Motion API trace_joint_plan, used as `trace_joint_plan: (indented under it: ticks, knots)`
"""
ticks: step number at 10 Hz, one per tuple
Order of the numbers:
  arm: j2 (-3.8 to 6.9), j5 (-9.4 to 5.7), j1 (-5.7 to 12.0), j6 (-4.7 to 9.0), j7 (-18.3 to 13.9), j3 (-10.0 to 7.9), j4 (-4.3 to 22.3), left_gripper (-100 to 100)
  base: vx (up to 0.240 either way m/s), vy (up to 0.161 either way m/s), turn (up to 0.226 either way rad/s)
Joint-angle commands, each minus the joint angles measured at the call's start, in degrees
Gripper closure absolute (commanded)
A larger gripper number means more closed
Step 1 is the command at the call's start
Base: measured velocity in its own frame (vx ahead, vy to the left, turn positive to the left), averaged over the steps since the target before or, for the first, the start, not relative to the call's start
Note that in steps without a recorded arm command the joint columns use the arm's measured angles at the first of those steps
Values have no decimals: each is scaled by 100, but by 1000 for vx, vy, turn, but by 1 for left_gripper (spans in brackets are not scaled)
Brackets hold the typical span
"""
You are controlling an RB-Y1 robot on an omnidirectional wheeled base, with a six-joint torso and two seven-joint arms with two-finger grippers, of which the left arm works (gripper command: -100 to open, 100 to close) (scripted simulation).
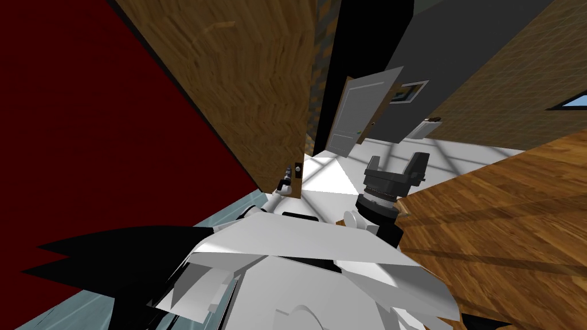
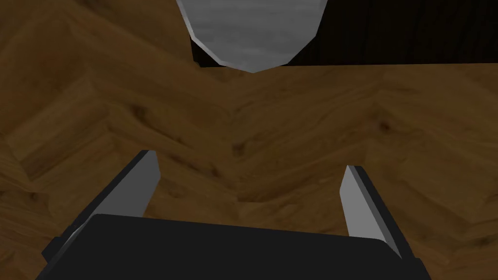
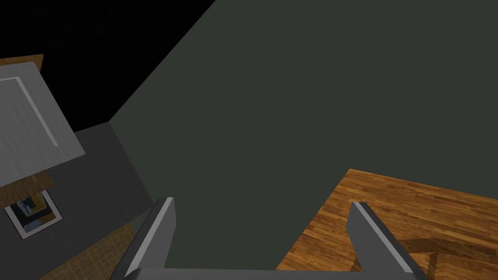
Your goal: Push the door open
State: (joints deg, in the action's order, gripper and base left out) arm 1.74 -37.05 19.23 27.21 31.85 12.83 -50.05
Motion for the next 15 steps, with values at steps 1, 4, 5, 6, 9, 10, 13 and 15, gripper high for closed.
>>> trace_joint_plan:
  ticks: [1, 4, 5, 6, 9, 10, 13, 15]
  knots:
    - [27, -220, -11, 60, 175, 114, -26, -100, -79, 34, -7]
    - [35, -673, -38, 177, 517, 350, -84, -100, -79, 24, -9]
    - [25, -832, -48, 217, 636, 433, -104, -100, -92, 32, -7]
    - [7, -990, -58, 258, 755, 515, -124, -100, -93, 35, -8]
    - [-85, -1449, -86, 376, 1102, 755, -183, -100, -102, 22, -8]
    - [-126, -1593, -95, 413, 1210, 830, -201, -100, -94, 26, -7]
    - [-269, -1959, -117, 508, 1486, 1020, -248, -100, -87, -13, -6]
    - [-398, -2195, -132, 568, 1664, 1143, -278, -100, -71, -37, -5]
